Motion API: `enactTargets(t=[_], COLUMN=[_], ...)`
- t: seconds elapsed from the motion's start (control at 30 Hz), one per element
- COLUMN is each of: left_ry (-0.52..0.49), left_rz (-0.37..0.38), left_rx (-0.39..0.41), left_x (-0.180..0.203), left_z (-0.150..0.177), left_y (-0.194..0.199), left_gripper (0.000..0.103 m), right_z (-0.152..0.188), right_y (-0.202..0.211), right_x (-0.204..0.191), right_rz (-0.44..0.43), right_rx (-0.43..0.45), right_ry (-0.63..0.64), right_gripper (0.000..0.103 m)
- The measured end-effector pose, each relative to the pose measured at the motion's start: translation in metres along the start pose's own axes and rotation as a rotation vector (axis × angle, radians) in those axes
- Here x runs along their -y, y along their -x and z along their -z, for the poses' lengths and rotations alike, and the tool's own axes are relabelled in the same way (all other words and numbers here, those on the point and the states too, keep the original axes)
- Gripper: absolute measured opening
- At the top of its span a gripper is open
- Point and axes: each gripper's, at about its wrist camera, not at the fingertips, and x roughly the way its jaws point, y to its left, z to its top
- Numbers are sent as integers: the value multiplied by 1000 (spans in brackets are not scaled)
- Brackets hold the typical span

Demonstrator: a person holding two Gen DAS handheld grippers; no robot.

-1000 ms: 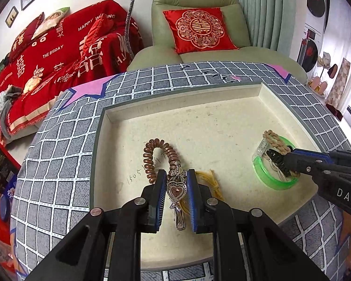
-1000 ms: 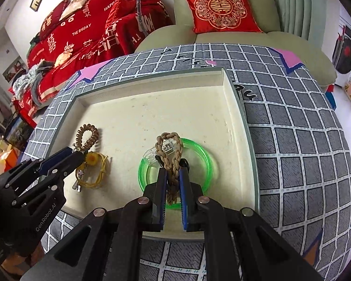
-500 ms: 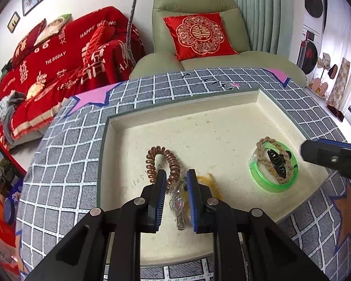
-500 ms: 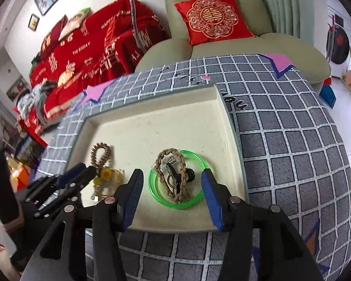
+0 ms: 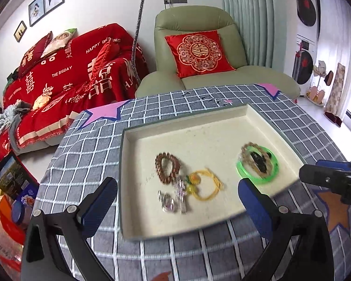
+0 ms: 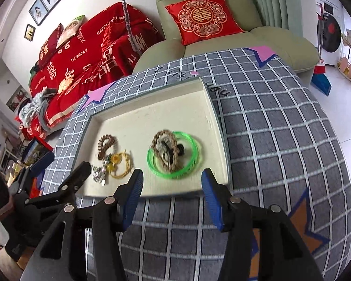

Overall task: Organize jewelry
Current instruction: 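Withdraw both tools from the tray toward the bead bracelet and earring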

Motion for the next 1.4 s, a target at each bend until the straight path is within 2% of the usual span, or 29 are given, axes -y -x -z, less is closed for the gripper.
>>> enactTargets(t=[0.03, 0.07, 0.17, 0.3, 0.37, 0.53, 0.77, 0.9, 1.07, 1.27, 1.4], left_ry=[1, -2, 11, 52, 46, 14, 39, 73, 53, 41, 44], left_rz=[6, 14, 35, 96, 97, 94, 79, 97, 139, 134, 100], left_rx=[0, -4, -15, -34, -40, -54, -108, -152, -191, -229, -258], left_x=[-2, -3, -9, -15, -14, -8, -11, -15, -5, 5, 6], left_z=[4, 8, 21, 37, 48, 79, 126, 148, 169, 191, 201], left_y=[6, 14, 33, 58, 71, 104, 126, 129, 136, 140, 134], left_gripper=[103, 103, 103, 103, 103, 103, 103, 103, 103, 103, 103], right_z=[4, 9, 21, 40, 51, 76, 110, 128, 149, 171, 181], right_y=[3, 7, 18, 33, 42, 62, 84, 89, 94, 97, 99], right_x=[-1, -1, -3, -4, -3, -5, -6, -5, -8, -12, -15], right_rz=[-5, -9, -12, -36, -45, -43, -25, -31, -26, -22, -19], right_rx=[-1, 1, 6, 6, 14, 29, 22, -9, -37, -63, -72], right_ry=[1, 2, 6, -14, -31, -37, -18, -17, 4, 27, 39], right_gripper=[71, 75, 81, 83, 94, 103, 103, 103, 103, 103, 103])
